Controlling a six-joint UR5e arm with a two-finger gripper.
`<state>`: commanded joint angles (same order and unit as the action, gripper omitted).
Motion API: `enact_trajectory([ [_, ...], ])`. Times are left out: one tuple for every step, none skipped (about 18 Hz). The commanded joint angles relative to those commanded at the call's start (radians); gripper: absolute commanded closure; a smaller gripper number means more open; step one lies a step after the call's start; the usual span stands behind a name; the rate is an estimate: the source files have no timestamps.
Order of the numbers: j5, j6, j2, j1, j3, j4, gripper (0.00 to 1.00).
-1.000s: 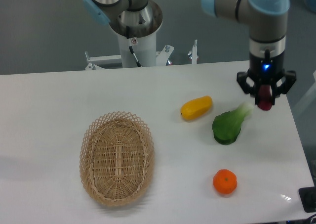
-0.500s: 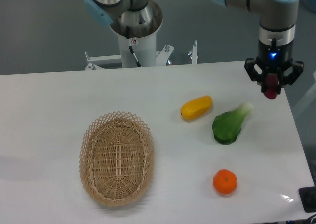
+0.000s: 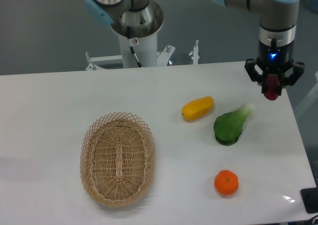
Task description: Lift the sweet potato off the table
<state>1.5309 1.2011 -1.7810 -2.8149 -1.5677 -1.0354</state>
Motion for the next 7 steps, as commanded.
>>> enact_trajectory([
  [0.002,-0.002,0.000,0.002,0.002,0.000,0.73],
  [0.000,-0.003,0.000,0.002,0.003,0.000,0.73],
  [0.000,-0.005,0.000,0.002,0.003,0.000,0.73],
  [0.000,-0.005,0.000,0.002,0.005,0.000,0.73],
  [0.000,-0.005,0.000,0.000,0.005,0.000,0.73],
  [-0.002,-0.006,0.000,0.000,0.006,0.000,0.73],
  [0.000,-0.011,0.000,0.000,0.006,0.000,0.73],
])
